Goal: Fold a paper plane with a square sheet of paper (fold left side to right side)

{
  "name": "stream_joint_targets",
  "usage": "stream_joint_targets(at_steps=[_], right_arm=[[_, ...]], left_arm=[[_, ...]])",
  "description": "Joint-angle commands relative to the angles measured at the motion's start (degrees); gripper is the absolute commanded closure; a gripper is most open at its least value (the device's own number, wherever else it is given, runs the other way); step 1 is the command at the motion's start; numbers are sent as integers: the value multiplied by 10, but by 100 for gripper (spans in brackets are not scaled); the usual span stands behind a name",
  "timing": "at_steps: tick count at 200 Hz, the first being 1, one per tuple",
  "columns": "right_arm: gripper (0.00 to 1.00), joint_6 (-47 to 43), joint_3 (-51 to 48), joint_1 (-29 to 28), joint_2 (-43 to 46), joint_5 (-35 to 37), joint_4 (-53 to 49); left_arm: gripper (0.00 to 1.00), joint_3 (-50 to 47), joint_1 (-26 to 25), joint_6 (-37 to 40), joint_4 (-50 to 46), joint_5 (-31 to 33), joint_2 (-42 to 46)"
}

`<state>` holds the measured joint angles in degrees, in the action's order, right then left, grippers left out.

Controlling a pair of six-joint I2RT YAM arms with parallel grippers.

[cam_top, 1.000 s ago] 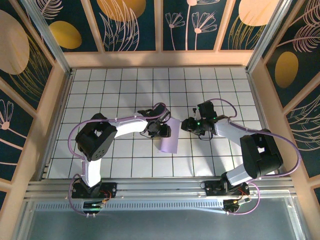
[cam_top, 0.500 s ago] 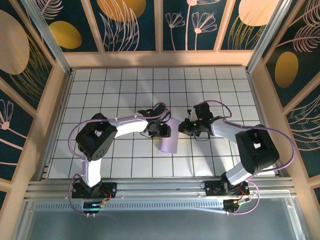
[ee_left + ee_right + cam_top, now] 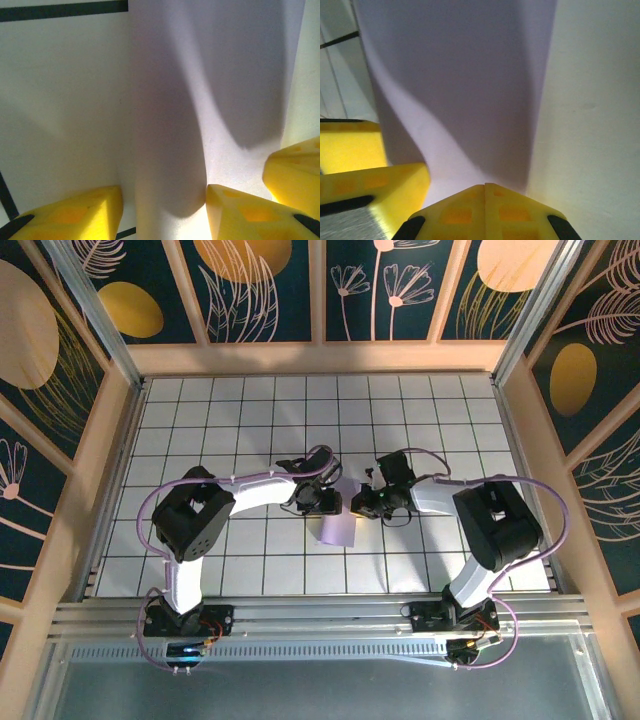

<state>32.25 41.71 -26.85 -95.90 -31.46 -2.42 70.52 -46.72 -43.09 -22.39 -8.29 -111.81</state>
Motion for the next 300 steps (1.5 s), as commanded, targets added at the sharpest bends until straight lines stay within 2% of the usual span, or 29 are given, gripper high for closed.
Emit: stream_joint_targets(at_steps=[1, 37, 58, 127, 141, 155, 184, 208, 257, 285, 300], right_arm=[[100, -9, -5, -5, -17, 23, -23], [100, -17, -14, -5, -28, 44, -40], [100, -20, -17, -5, -31, 53, -47], [100, -25, -21, -5, -37, 63, -53], [100, -25, -21, -6, -37, 64, -53], [100, -26, -20, -5, -37, 66, -55], [100, -27, -18, -5, -39, 66, -57], [100, -27, -17, -5, -40, 67, -59], [100, -31, -18, -5, -43, 72, -65], [100, -32, -20, -5, -45, 74, -65], [100, -33, -21, -6, -47, 75, -68]], left_arm=[[51, -8, -21, 4, 31, -28, -54], [51, -8, -21, 3, 31, -7, -32], [46, -8, -20, 1, 31, 4, -8], [40, -37, 6, 2, 70, 30, 107], [49, -54, 9, 5, 102, 17, 132], [58, -76, 15, 7, 149, -28, 152], [72, -92, 20, -3, 189, -99, 140], [78, -98, 20, -7, 188, -98, 102], [85, -114, 21, -2, 195, -87, 71], [95, -125, 21, 0, 203, -83, 59], [96, -128, 21, -1, 202, -81, 56]])
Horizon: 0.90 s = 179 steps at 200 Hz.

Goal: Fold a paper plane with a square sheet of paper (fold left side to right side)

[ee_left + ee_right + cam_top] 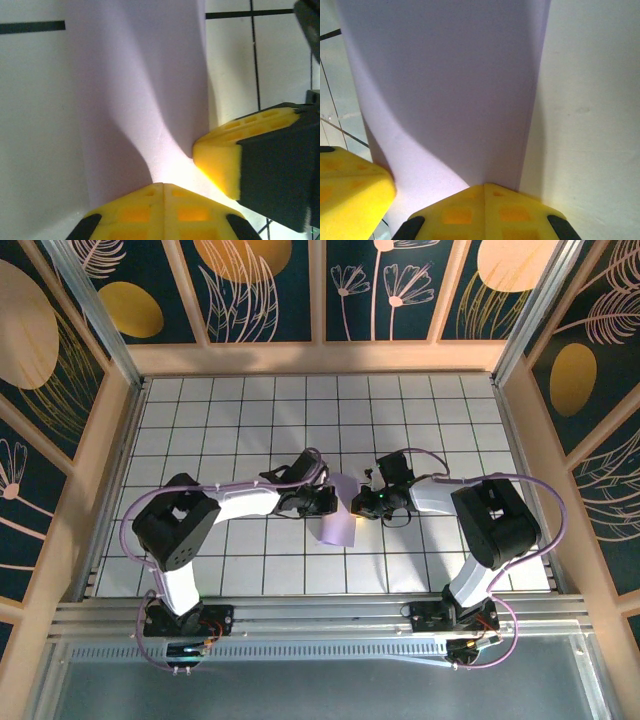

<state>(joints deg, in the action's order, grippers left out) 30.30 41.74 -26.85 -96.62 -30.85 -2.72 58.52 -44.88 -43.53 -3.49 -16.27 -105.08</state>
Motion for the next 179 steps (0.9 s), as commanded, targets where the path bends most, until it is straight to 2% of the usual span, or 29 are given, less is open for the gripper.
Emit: stream_joint_targets(at_steps=[1, 68, 179], right_arm=[[100, -14, -21, -5, -40, 69, -65], [100, -17, -24, -5, -39, 75, -70], [100, -24, -19, -5, -33, 62, -70]], left_arm=[[96, -8, 3, 4, 13, -1, -12], [99, -16, 6, 0, 8, 2, -18], [100, -49, 20, -11, 27, -30, -30]])
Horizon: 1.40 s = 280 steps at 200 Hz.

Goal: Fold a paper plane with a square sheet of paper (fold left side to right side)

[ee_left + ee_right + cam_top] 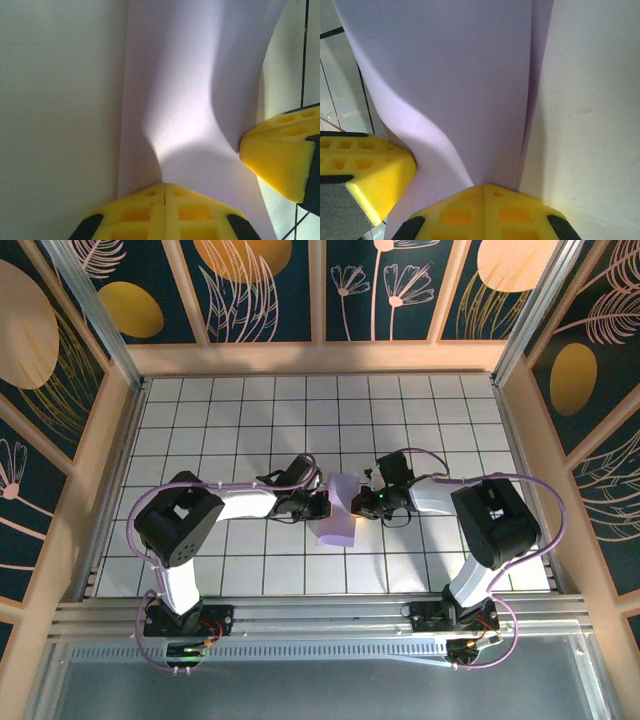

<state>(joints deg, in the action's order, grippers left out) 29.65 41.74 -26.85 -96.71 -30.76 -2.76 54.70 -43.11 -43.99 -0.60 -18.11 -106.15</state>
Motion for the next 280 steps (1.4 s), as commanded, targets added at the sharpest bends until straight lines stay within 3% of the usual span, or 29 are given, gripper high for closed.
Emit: stream_joint_targets(at_steps=[1, 72, 195, 280], right_arm=[[100, -17, -19, -5, -31, 59, -68], [100, -2, 47, -6, 34, -28, 8], [100, 14, 132, -41, -121, -48, 98], [100, -1, 153, -41, -149, -43, 96]], left_arm=[[100, -11, 2, -6, -1, -12, -19], [100, -10, 2, -5, -5, -18, -23], [100, -9, 2, -3, -9, -21, -27], [100, -10, 2, 3, -15, -21, -23]])
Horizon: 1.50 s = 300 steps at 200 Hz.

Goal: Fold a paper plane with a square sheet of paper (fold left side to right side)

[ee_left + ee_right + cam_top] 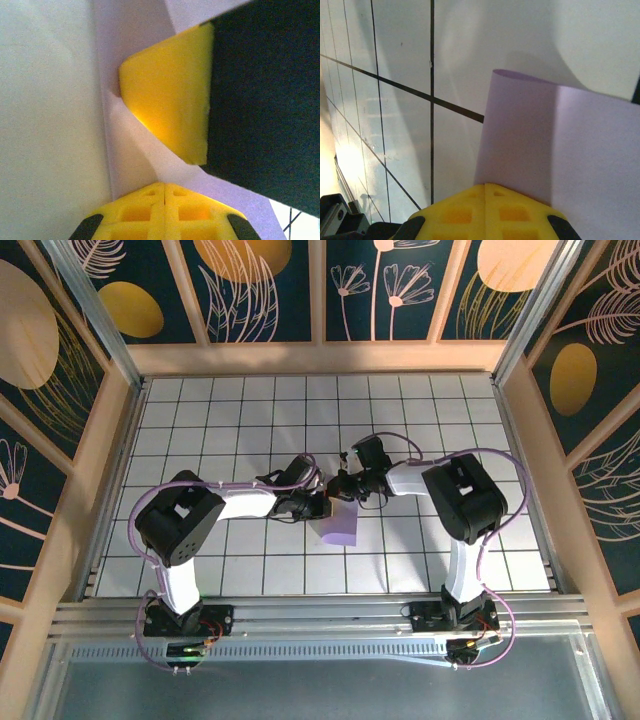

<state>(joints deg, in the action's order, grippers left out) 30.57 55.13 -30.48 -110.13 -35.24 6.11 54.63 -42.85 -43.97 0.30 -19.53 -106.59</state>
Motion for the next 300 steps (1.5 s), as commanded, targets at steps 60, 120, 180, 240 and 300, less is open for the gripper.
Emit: stream_joint_targets(at_steps=[60, 120, 180, 240, 300], right_arm=[[100, -22, 37, -3, -50, 63, -70], [100, -30, 41, 7, -59, 79, -91], [100, -35, 42, 12, -60, 79, -96], [100, -39, 41, 13, -61, 81, -101], [100, -43, 42, 13, -61, 83, -105]], left_arm=[[100, -23, -1, 2, -17, -25, -6], [100, -78, -17, 6, -20, -66, 27], [100, -80, -34, 31, -63, -77, 44], [100, -103, -52, 32, -73, -89, 54], [100, -127, -53, 33, -69, -97, 81]])
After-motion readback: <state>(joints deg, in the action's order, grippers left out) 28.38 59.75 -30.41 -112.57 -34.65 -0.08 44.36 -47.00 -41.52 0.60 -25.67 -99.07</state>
